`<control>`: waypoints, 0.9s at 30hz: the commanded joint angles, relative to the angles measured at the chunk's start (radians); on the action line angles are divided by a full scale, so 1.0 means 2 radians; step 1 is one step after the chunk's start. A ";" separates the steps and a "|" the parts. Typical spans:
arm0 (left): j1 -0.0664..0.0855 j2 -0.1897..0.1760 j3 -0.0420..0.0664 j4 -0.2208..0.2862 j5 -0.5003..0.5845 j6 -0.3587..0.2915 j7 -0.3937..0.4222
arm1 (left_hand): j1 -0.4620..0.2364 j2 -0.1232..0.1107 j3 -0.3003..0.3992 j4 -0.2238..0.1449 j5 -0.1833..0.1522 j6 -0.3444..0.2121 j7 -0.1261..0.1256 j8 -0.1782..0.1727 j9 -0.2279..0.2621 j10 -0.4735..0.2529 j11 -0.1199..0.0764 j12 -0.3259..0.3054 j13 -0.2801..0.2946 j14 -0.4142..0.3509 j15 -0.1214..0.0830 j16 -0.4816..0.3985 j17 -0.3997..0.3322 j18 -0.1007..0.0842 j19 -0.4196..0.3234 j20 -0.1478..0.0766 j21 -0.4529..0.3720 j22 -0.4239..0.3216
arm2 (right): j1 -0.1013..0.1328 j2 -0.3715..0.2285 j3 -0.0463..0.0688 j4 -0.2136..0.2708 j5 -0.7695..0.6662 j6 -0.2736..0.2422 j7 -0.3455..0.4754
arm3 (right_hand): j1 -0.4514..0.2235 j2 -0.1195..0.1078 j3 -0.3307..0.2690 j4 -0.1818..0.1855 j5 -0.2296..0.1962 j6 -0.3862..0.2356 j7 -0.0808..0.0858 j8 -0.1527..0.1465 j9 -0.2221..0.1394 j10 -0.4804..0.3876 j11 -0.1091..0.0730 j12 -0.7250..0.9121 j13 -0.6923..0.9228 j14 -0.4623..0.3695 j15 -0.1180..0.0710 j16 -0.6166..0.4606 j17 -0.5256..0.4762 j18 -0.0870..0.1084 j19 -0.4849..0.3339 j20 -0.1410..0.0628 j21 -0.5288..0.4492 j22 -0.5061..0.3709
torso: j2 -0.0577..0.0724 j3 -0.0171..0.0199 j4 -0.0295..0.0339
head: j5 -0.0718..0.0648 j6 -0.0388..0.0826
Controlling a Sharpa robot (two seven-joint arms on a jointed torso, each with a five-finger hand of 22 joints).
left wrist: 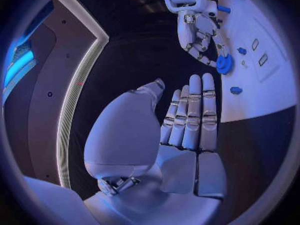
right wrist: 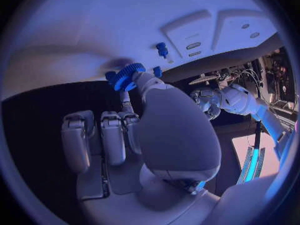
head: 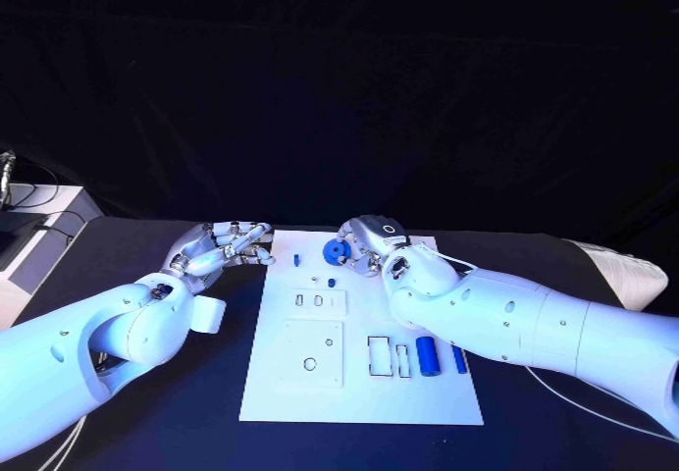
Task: Assemble the parts on the task board
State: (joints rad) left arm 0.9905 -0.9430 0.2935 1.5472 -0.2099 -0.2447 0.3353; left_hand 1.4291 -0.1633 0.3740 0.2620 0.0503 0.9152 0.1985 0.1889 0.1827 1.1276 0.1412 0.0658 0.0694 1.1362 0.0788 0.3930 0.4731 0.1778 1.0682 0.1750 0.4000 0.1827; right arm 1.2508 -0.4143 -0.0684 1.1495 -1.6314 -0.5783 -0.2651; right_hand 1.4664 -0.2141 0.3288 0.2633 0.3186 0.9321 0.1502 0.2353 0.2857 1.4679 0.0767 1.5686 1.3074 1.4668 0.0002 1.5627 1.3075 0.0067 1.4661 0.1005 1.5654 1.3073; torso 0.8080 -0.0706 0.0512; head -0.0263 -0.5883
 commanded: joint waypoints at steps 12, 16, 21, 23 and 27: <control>0.000 0.003 0.000 -0.001 -0.002 0.009 0.001 | -0.002 -0.002 0.001 -0.003 0.001 0.000 0.004 -0.001 0.001 -0.001 0.001 0.000 0.001 -0.004 0.000 0.003 0.000 0.001 -0.003 0.000 0.002 0.000 | -0.010 0.009 -0.005 -0.005 0.013 0.017 0.006 | -0.004 -0.007 0.006 0.001 -0.007 0.001 0.003 -0.002 0.000 0.051 -0.002 0.001 0.132 0.049 -0.002 0.001 0.120 -0.003 0.052 -0.001 0.003 0.132 | -0.001 -0.0007 -0.0004 | 0.000 -0.003; 0.000 0.003 0.000 -0.001 -0.002 0.009 0.001 | -0.002 -0.002 0.001 -0.003 0.001 0.000 0.004 -0.001 0.001 -0.002 0.001 0.000 0.001 -0.005 0.000 0.003 0.001 0.001 -0.003 0.000 0.002 0.001 | -0.011 0.008 -0.005 -0.004 0.015 0.019 0.008 | -0.005 -0.007 0.007 0.000 -0.008 0.001 0.003 -0.003 0.000 0.051 -0.002 0.001 0.132 0.049 -0.001 0.002 0.120 -0.003 0.052 0.000 0.003 0.132 | -0.001 -0.0005 -0.0002 | 0.000 -0.003; 0.000 0.003 0.000 -0.001 -0.002 0.009 0.001 | -0.002 -0.002 0.001 -0.003 0.001 0.000 0.004 -0.001 0.001 -0.002 0.001 0.000 0.001 -0.005 0.000 0.003 0.001 0.001 -0.003 0.000 0.002 0.001 | -0.011 0.007 -0.005 -0.001 0.017 0.023 0.009 | -0.006 -0.008 0.007 0.001 -0.009 0.001 0.003 -0.003 0.000 0.051 -0.002 0.001 0.132 0.049 -0.001 0.001 0.119 -0.003 0.052 0.000 0.003 0.132 | -0.001 -0.0005 -0.0009 | 0.001 -0.003; 0.000 0.003 0.000 -0.001 -0.002 0.009 0.001 | -0.002 -0.002 0.001 -0.003 0.001 0.000 0.004 -0.001 0.001 -0.002 0.001 0.000 0.001 -0.005 0.000 0.003 0.001 0.001 -0.003 0.000 0.002 0.001 | -0.011 0.007 -0.005 -0.001 0.017 0.024 0.009 | -0.006 -0.008 0.007 0.001 -0.011 0.001 0.003 -0.003 0.000 0.051 -0.002 0.001 0.132 0.049 -0.001 0.002 0.120 -0.003 0.052 0.000 0.003 0.132 | 0.000 -0.0005 -0.0008 | 0.000 -0.003; 0.000 0.003 0.000 -0.001 -0.002 0.009 0.001 | -0.002 -0.002 0.001 -0.003 0.001 0.000 0.004 -0.001 0.001 -0.002 0.001 0.000 0.001 -0.005 0.000 0.003 0.001 0.001 -0.003 0.000 0.002 0.001 | -0.011 0.008 -0.005 -0.003 0.017 0.026 0.008 | -0.008 -0.009 0.007 0.000 -0.013 0.000 0.004 -0.004 -0.001 0.051 -0.001 0.001 0.132 0.049 -0.001 0.002 0.120 -0.003 0.052 0.000 0.003 0.132 | -0.001 -0.0005 -0.0005 | 0.000 -0.004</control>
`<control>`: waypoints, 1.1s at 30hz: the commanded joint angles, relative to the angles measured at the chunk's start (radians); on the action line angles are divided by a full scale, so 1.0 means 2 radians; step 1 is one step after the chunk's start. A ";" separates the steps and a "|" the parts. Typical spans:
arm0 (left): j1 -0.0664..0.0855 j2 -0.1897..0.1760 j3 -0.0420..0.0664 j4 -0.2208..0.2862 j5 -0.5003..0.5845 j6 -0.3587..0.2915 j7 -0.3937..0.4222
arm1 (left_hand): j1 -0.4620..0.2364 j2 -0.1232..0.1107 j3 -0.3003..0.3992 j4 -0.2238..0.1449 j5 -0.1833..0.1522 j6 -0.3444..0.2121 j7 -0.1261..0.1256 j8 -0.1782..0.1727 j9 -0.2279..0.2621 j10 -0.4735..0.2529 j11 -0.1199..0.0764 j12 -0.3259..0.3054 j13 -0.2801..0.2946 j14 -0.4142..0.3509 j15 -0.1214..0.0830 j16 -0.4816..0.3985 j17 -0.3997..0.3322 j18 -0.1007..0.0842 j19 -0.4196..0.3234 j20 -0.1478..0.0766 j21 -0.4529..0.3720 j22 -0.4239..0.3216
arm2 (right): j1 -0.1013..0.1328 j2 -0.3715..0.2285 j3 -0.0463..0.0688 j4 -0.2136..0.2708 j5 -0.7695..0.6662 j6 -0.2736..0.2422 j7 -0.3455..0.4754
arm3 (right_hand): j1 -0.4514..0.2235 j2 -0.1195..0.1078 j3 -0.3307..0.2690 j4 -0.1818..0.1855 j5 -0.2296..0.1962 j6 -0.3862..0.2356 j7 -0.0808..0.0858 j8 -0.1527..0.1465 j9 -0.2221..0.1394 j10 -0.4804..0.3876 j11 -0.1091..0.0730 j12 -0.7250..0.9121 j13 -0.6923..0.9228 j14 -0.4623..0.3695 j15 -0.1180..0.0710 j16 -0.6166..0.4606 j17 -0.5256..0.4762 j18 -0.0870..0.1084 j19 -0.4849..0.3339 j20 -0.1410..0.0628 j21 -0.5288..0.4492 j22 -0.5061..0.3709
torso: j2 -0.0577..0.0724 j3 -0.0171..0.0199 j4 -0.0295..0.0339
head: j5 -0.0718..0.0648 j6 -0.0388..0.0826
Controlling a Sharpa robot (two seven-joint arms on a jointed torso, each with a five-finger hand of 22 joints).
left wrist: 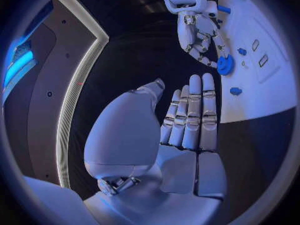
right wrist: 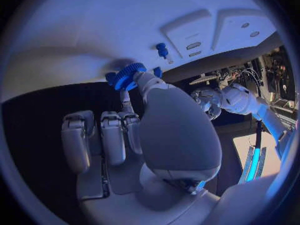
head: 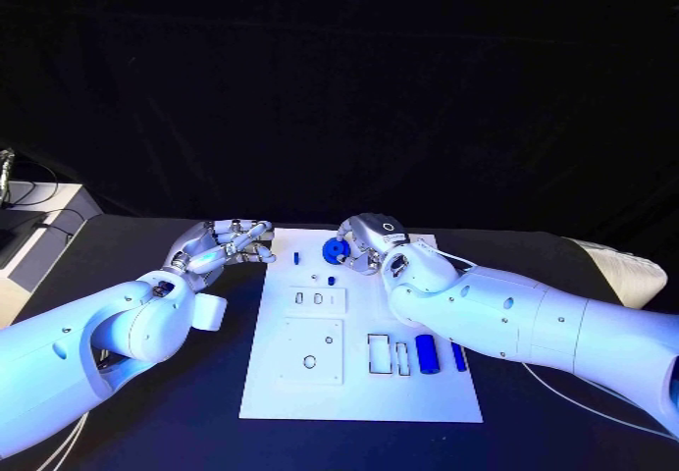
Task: Assemble the parts on the task board
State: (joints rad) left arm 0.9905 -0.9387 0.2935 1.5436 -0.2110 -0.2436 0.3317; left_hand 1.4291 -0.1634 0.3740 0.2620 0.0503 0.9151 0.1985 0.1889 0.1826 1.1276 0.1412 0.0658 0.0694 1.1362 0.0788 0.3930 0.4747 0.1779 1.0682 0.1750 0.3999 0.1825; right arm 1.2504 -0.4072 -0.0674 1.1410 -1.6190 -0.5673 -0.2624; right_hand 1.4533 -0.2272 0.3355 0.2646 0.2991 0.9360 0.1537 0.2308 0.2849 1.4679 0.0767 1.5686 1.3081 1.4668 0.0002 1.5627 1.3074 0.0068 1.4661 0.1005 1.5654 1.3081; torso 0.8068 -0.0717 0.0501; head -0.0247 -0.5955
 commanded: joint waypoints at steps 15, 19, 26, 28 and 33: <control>0.000 0.002 0.000 -0.001 -0.001 0.008 0.002 | -0.002 -0.002 0.001 -0.003 0.001 0.000 0.004 -0.001 0.001 -0.002 0.001 0.000 0.001 -0.005 0.000 0.003 0.000 0.001 -0.003 0.000 0.002 0.001 | -0.013 0.006 -0.007 -0.004 0.013 0.022 0.006 | -0.007 -0.005 0.006 -0.002 -0.009 -0.013 0.006 -0.013 -0.003 0.051 0.002 0.001 0.131 0.049 0.002 0.001 0.118 -0.003 0.052 0.002 0.003 0.131 | 0.000 0.0005 -0.0001 | -0.001 0.000; 0.000 0.002 0.000 -0.001 -0.001 0.008 0.002 | -0.002 -0.002 0.001 -0.003 0.001 -0.001 0.005 -0.002 0.001 -0.002 0.002 -0.001 0.001 -0.005 0.000 0.004 0.002 0.001 -0.004 0.000 0.003 0.001 | -0.013 0.007 -0.007 -0.005 0.014 0.023 0.006 | -0.008 -0.006 0.006 -0.002 -0.009 -0.015 0.007 -0.015 -0.004 0.051 0.003 0.001 0.131 0.049 0.003 0.001 0.118 -0.003 0.052 0.003 0.003 0.131 | 0.001 0.0007 -0.0002 | 0.000 0.000; 0.000 0.002 0.000 -0.001 -0.001 0.008 0.002 | -0.002 -0.002 0.001 -0.003 0.001 -0.001 0.005 -0.002 0.001 -0.002 0.002 -0.001 0.001 -0.005 0.000 0.004 0.002 0.001 -0.004 0.000 0.003 0.001 | -0.013 0.006 -0.007 -0.006 0.014 0.023 0.007 | -0.008 -0.006 0.006 -0.003 -0.010 -0.016 0.007 -0.016 -0.005 0.051 0.003 0.001 0.131 0.049 0.003 0.001 0.118 -0.003 0.052 0.003 0.003 0.131 | 0.000 0.0005 -0.0002 | -0.001 0.000; 0.000 0.002 0.000 -0.002 -0.001 0.008 0.002 | -0.002 -0.002 0.001 -0.003 0.001 -0.001 0.005 -0.002 0.001 -0.003 0.002 -0.001 0.001 -0.005 0.001 0.004 0.002 0.001 -0.004 0.000 0.003 0.001 | -0.013 0.006 -0.007 -0.006 0.015 0.024 0.007 | -0.008 -0.006 0.006 -0.003 -0.010 -0.016 0.007 -0.016 -0.005 0.051 0.003 0.001 0.131 0.049 0.003 0.001 0.118 -0.003 0.052 0.003 0.003 0.131 | 0.000 0.0004 -0.0002 | -0.001 0.000; 0.000 0.002 0.000 -0.002 -0.001 0.008 0.002 | -0.002 -0.002 0.001 -0.003 0.001 -0.001 0.005 -0.002 0.001 -0.003 0.002 -0.001 0.001 -0.005 0.001 0.004 0.002 0.001 -0.004 0.000 0.003 0.001 | -0.013 0.000 -0.007 0.000 0.020 0.021 0.011 | -0.008 -0.006 0.006 -0.002 -0.010 -0.017 0.007 -0.016 -0.005 0.051 0.003 0.001 0.131 0.049 0.003 0.001 0.118 -0.003 0.052 0.003 0.003 0.131 | 0.000 0.0006 0.0001 | -0.001 0.001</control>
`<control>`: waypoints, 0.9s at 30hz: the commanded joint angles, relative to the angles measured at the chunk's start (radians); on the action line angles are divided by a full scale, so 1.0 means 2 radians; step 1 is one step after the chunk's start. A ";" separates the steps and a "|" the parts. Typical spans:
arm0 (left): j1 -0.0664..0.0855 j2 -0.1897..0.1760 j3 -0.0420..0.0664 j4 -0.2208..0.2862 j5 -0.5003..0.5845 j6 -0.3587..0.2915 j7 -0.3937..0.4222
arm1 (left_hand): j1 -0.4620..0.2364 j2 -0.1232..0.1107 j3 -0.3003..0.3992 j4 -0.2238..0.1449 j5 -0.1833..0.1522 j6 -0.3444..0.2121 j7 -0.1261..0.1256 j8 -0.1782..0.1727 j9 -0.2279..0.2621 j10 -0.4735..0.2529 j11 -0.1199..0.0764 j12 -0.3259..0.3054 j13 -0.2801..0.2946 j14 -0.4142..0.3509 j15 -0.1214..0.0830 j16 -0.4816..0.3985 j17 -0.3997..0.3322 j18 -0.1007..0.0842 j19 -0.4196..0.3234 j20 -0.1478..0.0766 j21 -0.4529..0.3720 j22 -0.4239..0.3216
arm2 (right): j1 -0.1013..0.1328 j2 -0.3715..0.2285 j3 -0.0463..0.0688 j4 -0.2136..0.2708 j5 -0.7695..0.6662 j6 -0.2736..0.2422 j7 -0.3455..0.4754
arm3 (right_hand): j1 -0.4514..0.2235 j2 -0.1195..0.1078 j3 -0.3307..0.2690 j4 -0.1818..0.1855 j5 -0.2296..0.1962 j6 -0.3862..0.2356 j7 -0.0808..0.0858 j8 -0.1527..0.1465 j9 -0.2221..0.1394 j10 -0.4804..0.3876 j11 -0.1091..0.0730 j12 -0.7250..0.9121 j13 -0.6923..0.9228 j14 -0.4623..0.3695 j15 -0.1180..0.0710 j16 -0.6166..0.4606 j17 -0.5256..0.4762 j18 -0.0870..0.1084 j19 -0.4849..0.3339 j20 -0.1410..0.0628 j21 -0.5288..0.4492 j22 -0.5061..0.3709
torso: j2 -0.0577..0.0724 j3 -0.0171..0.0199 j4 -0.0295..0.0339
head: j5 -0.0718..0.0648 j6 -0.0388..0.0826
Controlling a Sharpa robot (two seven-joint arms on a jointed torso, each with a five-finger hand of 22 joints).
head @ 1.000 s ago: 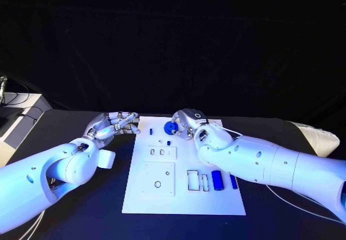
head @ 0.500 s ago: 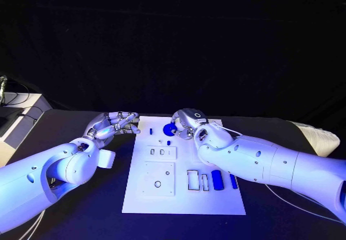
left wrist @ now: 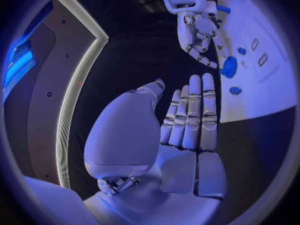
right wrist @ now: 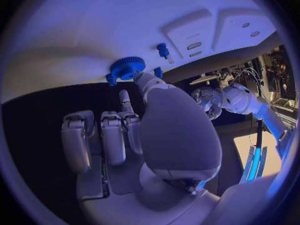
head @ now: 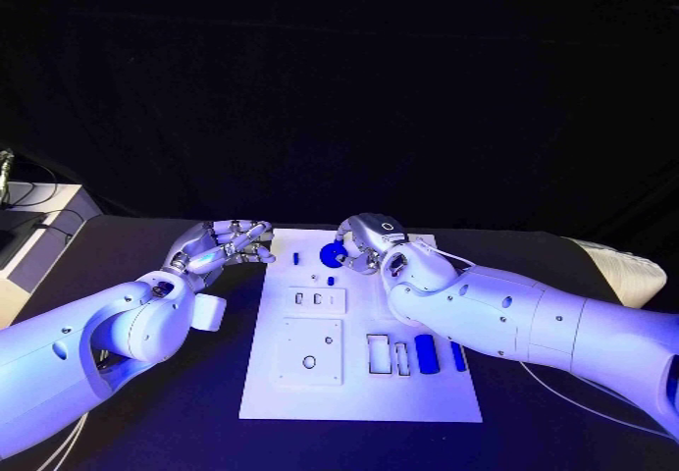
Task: Assemble the parts on the task board
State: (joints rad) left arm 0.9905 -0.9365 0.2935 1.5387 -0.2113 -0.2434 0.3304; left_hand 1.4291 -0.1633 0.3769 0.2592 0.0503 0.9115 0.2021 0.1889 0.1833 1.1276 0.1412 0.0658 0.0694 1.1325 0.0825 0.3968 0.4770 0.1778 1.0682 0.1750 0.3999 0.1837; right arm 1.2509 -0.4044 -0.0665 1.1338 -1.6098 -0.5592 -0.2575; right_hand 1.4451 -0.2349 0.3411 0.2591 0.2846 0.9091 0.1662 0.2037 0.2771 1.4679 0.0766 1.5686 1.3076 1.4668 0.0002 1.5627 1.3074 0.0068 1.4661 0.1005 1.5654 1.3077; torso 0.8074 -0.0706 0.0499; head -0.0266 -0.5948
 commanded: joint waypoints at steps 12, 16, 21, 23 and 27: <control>-0.001 -0.003 0.000 0.001 -0.001 0.011 0.005 | -0.002 -0.002 0.000 -0.002 0.001 0.001 0.003 -0.002 0.001 -0.003 0.002 -0.001 0.000 -0.004 -0.001 0.002 0.001 0.001 -0.004 0.000 0.003 0.001 | -0.003 -0.095 -0.002 0.079 0.207 -0.047 0.130 | -0.005 0.002 0.008 -0.002 -0.001 -0.005 0.003 -0.008 -0.002 0.051 0.005 0.001 0.132 0.044 0.005 -0.004 0.097 0.002 0.041 0.006 -0.015 0.112 | -0.003 0.0020 -0.0063 | 0.003 0.003; -0.001 -0.005 0.000 0.001 -0.001 0.013 0.006 | -0.003 -0.001 0.000 -0.002 0.001 0.001 0.003 -0.002 0.001 -0.002 0.002 0.000 0.001 -0.004 -0.001 0.002 0.002 0.001 -0.004 0.000 0.003 0.001 | 0.010 -0.139 0.000 0.097 0.271 -0.021 0.176 | -0.004 0.001 0.011 -0.006 0.000 -0.002 0.003 -0.008 -0.002 0.049 0.005 -0.001 0.130 0.044 0.005 -0.004 0.097 0.004 0.038 0.006 -0.021 0.106 | -0.005 0.0048 -0.0108 | 0.005 0.004; -0.003 -0.007 0.000 0.002 -0.001 0.016 0.007 | -0.004 -0.001 0.000 -0.002 0.001 0.006 0.001 0.000 0.002 0.005 0.000 0.002 0.002 -0.005 -0.002 0.002 0.004 0.001 -0.006 0.000 0.005 0.001 | 0.018 -0.181 0.000 0.100 0.304 0.026 0.204 | -0.001 0.000 0.014 -0.011 0.004 0.000 0.002 -0.009 -0.002 0.050 0.005 -0.001 0.130 0.045 0.005 -0.003 0.103 0.003 0.041 0.006 -0.016 0.111 | -0.007 0.0087 -0.0144 | 0.005 0.003; -0.005 -0.007 0.000 0.002 -0.001 0.016 0.007 | -0.004 -0.001 0.000 -0.002 0.001 0.006 0.001 0.000 0.002 0.006 0.000 0.003 0.002 -0.006 -0.002 0.002 0.005 0.001 -0.006 0.000 0.005 0.001 | 0.020 -0.196 0.000 0.097 0.301 0.052 0.215 | 0.001 -0.002 0.015 -0.014 0.004 0.001 0.002 -0.009 -0.002 0.050 0.004 0.000 0.131 0.046 0.005 -0.002 0.106 0.002 0.042 0.006 -0.014 0.114 | -0.007 0.0107 -0.0149 | 0.003 0.002; -0.009 -0.008 0.000 0.002 -0.001 0.017 0.007 | -0.004 -0.001 0.000 -0.002 0.001 0.006 0.001 0.000 0.002 0.006 0.000 0.003 0.002 -0.006 -0.002 0.002 0.005 0.001 -0.006 0.000 0.005 0.001 | 0.020 -0.212 -0.001 0.081 0.282 0.081 0.223 | 0.003 -0.008 0.014 -0.019 0.003 0.002 0.002 -0.010 -0.002 0.049 0.004 -0.001 0.130 0.046 0.005 -0.002 0.108 0.001 0.043 0.006 -0.013 0.115 | -0.006 0.0144 -0.0167 | 0.002 0.002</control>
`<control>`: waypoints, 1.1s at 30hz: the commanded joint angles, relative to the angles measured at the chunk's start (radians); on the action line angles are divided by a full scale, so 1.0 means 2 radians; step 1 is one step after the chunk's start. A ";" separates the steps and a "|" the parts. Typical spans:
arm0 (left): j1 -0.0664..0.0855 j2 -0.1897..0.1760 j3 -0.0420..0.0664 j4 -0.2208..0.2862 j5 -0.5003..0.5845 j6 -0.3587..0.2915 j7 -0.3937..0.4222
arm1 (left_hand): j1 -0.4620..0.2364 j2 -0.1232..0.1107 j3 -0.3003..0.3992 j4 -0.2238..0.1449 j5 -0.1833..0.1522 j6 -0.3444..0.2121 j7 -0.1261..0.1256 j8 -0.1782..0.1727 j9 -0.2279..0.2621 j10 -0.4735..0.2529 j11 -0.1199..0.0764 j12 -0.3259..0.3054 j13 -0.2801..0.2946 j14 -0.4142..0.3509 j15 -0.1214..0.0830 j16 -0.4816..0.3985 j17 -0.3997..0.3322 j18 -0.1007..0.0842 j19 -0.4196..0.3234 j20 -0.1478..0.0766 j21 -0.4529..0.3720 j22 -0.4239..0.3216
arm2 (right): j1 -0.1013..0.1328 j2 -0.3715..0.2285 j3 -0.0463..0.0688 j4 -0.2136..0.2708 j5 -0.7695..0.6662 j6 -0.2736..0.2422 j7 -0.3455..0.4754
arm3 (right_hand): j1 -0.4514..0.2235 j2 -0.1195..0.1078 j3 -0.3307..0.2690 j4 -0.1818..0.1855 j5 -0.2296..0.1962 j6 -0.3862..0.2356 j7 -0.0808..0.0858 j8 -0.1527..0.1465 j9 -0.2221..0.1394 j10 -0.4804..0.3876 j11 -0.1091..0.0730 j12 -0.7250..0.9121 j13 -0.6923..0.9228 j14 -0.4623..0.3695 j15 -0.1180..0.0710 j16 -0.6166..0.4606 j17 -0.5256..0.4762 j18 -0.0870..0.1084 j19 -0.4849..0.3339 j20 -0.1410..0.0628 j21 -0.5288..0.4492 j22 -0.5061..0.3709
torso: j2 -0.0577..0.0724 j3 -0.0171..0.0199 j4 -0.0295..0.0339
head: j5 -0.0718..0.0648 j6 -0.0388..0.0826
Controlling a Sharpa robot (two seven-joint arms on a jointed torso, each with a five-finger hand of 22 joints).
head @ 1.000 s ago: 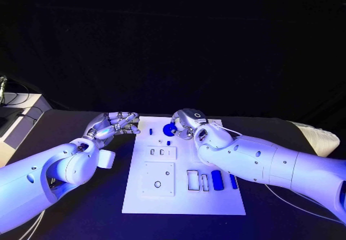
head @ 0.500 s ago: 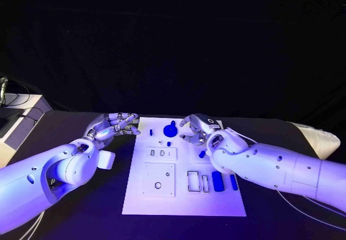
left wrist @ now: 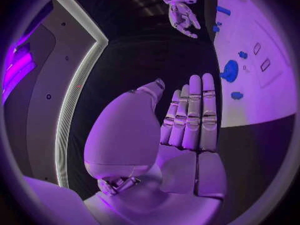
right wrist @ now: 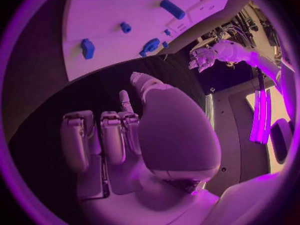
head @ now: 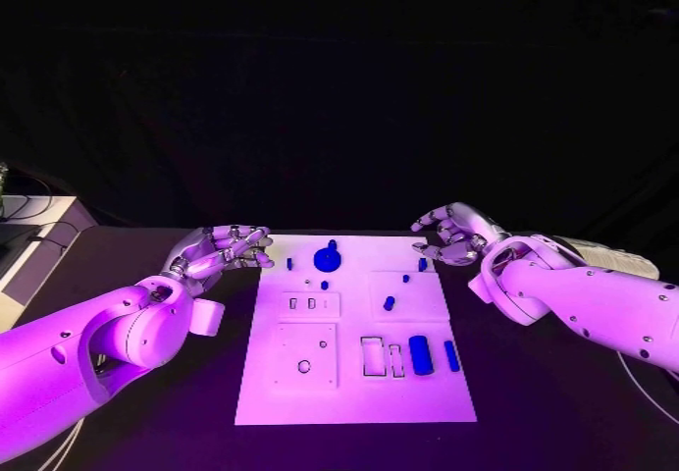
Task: Assemble the parts on the task board
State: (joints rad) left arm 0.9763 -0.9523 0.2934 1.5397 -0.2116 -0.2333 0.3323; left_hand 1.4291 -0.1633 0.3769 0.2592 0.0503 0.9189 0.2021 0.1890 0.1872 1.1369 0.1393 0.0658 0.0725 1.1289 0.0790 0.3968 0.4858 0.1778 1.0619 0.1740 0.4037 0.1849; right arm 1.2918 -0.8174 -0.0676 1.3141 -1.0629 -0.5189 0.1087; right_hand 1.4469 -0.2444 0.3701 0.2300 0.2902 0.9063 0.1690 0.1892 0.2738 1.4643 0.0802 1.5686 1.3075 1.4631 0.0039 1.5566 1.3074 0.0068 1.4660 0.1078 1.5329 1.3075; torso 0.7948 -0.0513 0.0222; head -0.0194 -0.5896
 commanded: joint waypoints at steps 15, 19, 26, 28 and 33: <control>-0.011 0.001 0.000 0.000 -0.001 0.013 0.006 | -0.004 -0.001 0.001 -0.002 0.001 0.003 0.001 0.000 0.001 0.003 0.000 0.003 0.001 -0.004 -0.001 0.002 0.001 0.002 -0.003 0.001 0.003 0.001 | -0.013 -0.002 -0.003 -0.063 -0.042 0.089 0.031 | 0.002 -0.012 -0.013 -0.014 -0.002 -0.014 0.005 -0.016 -0.004 0.047 0.006 -0.006 0.126 0.049 0.006 0.002 0.112 0.002 0.041 0.004 0.000 0.112 | 0.003 0.0129 -0.0016 | -0.007 -0.005; -0.012 0.001 0.000 -0.002 -0.002 0.013 0.006 | -0.004 -0.001 0.001 -0.002 0.001 0.003 0.001 0.000 0.001 0.003 0.000 0.003 0.001 -0.004 -0.001 0.002 0.001 0.002 -0.003 0.001 0.003 0.001 | -0.017 0.003 -0.003 -0.067 -0.049 0.092 0.025 | 0.001 -0.012 -0.017 -0.013 -0.003 -0.016 0.005 -0.018 -0.004 0.047 0.007 -0.006 0.126 0.049 0.007 0.003 0.113 0.002 0.041 0.005 0.000 0.112 | 0.004 0.0138 -0.0013 | -0.007 -0.006; -0.013 0.001 0.000 -0.004 -0.002 0.014 0.006 | -0.004 -0.001 0.001 -0.002 0.001 0.003 0.001 0.000 0.001 0.003 0.000 0.003 0.001 -0.004 -0.001 0.002 0.001 0.002 -0.003 0.001 0.003 0.001 | -0.023 0.014 -0.003 -0.074 -0.047 0.080 0.009 | -0.002 -0.007 -0.025 -0.011 -0.004 -0.018 0.006 -0.020 -0.004 0.048 0.008 -0.004 0.127 0.050 0.008 0.003 0.115 0.002 0.041 0.006 0.001 0.112 | 0.004 0.0128 -0.0007 | -0.009 -0.009; -0.013 0.002 0.000 -0.004 -0.002 0.014 0.005 | -0.004 -0.001 0.001 -0.002 0.001 0.003 0.001 0.000 0.001 0.003 0.000 0.002 0.001 -0.004 -0.001 0.002 0.002 0.002 -0.003 0.001 0.003 0.001 | -0.023 0.016 -0.003 -0.074 -0.046 0.077 0.005 | -0.004 -0.005 -0.028 -0.010 -0.004 -0.017 0.006 -0.019 -0.004 0.049 0.008 -0.004 0.128 0.050 0.008 0.003 0.115 0.002 0.041 0.006 0.001 0.113 | 0.003 0.0123 -0.0002 | -0.009 -0.010; -0.013 0.001 0.000 -0.005 -0.003 0.014 0.005 | -0.004 -0.001 0.001 -0.002 0.001 0.003 0.001 0.000 0.001 0.003 0.000 0.002 0.001 -0.004 -0.001 0.002 0.002 0.002 -0.003 0.001 0.003 0.001 | -0.024 0.019 -0.003 -0.073 -0.045 0.073 0.000 | -0.004 -0.003 -0.029 -0.009 -0.003 -0.016 0.006 -0.019 -0.003 0.050 0.008 -0.003 0.128 0.050 0.008 0.003 0.115 0.002 0.042 0.006 0.001 0.113 | 0.003 0.0117 -0.0006 | -0.007 -0.014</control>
State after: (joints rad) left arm 0.9512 -0.9512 0.2934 1.5291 -0.2128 -0.2244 0.3325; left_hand 1.4291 -0.1633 0.3769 0.2592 0.0503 0.9188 0.2020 0.1889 0.1879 1.1367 0.1394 0.0658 0.0732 1.1290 0.0790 0.3967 0.4881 0.1776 1.0620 0.1741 0.4075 0.1856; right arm 1.2460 -0.7814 -0.0729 1.1661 -1.1411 -0.3693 0.1294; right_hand 1.4445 -0.2527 0.3184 0.2122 0.2864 0.8778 0.1794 0.1542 0.2667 1.4644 0.0875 1.5603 1.3077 1.4667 0.0146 1.5567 1.3073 0.0068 1.4660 0.1150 1.5327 1.3081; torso 0.8013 -0.0267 0.0211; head -0.0360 -0.6127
